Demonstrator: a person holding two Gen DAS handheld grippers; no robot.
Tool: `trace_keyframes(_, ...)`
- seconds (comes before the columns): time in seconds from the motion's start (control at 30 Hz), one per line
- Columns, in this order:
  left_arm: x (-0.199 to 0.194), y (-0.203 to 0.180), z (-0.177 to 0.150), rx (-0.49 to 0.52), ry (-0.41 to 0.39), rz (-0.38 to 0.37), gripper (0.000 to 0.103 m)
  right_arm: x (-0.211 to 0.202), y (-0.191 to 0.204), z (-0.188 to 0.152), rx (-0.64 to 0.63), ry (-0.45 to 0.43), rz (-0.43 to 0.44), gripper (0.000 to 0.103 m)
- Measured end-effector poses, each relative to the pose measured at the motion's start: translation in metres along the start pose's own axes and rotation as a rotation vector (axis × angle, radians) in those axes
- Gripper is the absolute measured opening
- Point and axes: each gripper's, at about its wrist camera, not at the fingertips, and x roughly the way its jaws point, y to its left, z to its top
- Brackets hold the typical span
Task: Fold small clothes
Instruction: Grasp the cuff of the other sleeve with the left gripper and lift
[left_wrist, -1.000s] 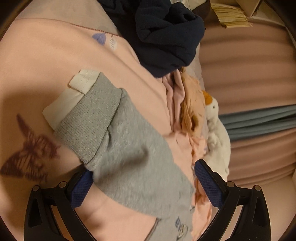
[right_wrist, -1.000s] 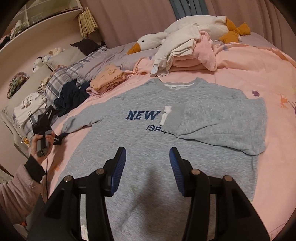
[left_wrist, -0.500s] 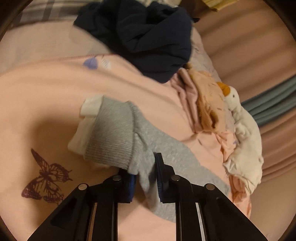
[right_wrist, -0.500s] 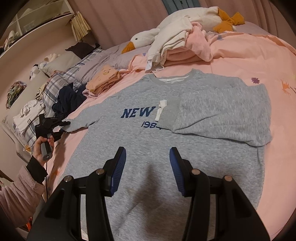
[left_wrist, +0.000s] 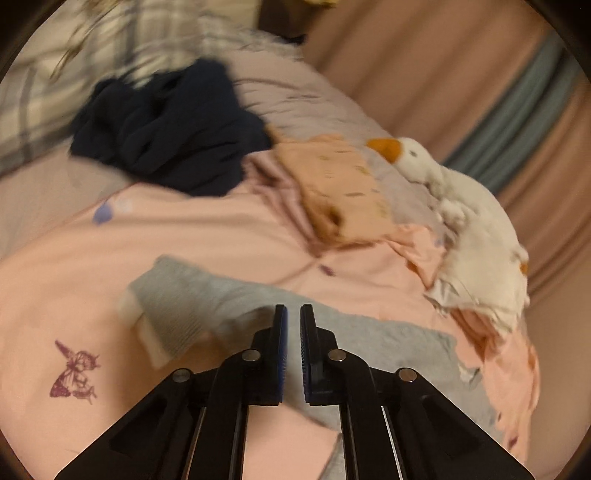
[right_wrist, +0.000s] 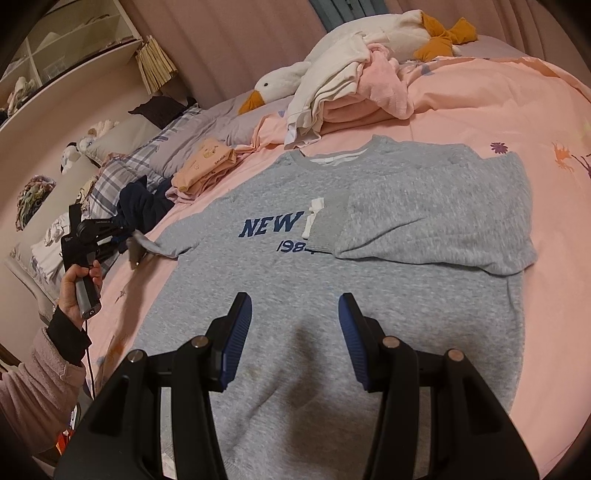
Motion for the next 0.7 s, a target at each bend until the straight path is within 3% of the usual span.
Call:
trace_keyframes(0.13, -0.004, -0.045, -0.006, 0.144, -0.018, -0.025, 0.005, -0.003, -0.005, -0.003, 0.011, -0.010, 0.006, 0.050)
trace_keyframes(0.23, -0.003, -0.069, -0.013, 0.195, -0.010, -0.052, 0.005, -0.006, -0.012, -0.006, 0.034, -0.018, 0.012, 0.050)
trace_keyframes(0.33, 0.003, -0.063, -0.013, 0.091, 0.051, -0.119, 0.005, -0.007, -0.018, -0.008, 0.060, -0.023, 0.018, 0.051)
trace_keyframes(0.43, 0.006, -0.031, -0.017, -0.067, 0.091, -0.184, 0.005, -0.008, -0.020, -0.010, 0.074, -0.022, 0.032, 0.055)
trace_keyframes(0.5, 0.006, -0.010, -0.022, -0.132, 0.112, -0.179, 0.007, -0.008, -0.020, -0.011, 0.072, -0.022, 0.034, 0.055)
trace_keyframes(0.53, 0.008, 0.002, -0.024, -0.161, 0.126, -0.171, 0.011, -0.008, -0.021, -0.010, 0.070, -0.022, 0.030, 0.056)
trace_keyframes(0.6, 0.009, 0.029, -0.030, -0.251, 0.147, -0.146, 0.042, -0.007, -0.021, -0.010, 0.073, -0.018, 0.020, 0.057)
trace_keyframes(0.63, 0.009, 0.043, -0.032, -0.300, 0.145, -0.143, 0.049, -0.006, -0.022, -0.010, 0.077, -0.014, 0.019, 0.058)
trace_keyframes(0.7, 0.008, 0.064, -0.035, -0.386, 0.126, -0.142, 0.052, -0.005, -0.022, -0.010, 0.081, -0.013, 0.020, 0.058)
